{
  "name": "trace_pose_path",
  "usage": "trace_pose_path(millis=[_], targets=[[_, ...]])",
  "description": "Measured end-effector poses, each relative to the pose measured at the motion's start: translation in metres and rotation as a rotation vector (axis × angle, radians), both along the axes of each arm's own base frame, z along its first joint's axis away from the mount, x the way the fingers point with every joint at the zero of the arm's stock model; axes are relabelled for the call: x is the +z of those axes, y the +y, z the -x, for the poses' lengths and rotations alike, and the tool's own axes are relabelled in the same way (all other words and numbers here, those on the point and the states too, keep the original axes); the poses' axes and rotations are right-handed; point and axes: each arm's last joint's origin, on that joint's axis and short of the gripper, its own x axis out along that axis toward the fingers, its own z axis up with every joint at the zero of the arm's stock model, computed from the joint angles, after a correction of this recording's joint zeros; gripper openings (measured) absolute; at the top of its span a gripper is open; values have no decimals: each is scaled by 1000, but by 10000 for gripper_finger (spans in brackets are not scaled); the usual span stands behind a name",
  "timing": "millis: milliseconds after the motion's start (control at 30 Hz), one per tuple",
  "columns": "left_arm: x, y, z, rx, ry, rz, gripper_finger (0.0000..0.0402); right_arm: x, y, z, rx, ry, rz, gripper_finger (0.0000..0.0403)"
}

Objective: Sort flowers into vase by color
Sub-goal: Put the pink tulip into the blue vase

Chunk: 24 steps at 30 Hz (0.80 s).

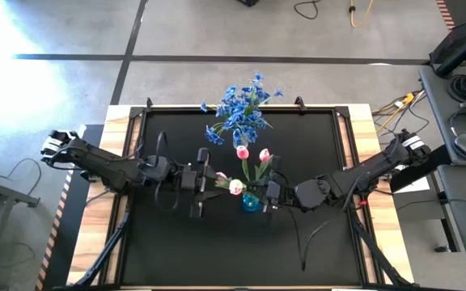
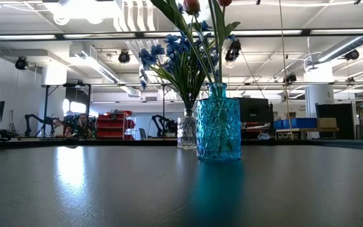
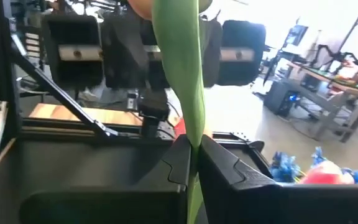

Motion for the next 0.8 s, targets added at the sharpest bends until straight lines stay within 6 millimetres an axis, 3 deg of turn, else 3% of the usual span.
trace_pose_path(millis=[267, 600, 800], targets=[[22, 6, 29, -7, -14, -16, 160, -21, -2, 6, -18, -45, 10, 13], [41, 18, 72, -1, 3, -18, 164, -46, -4, 11, -29, -62, 22, 13], [33, 24, 86, 70, -15, -5, 165, -54, -6, 14, -30, -72, 12, 13]])
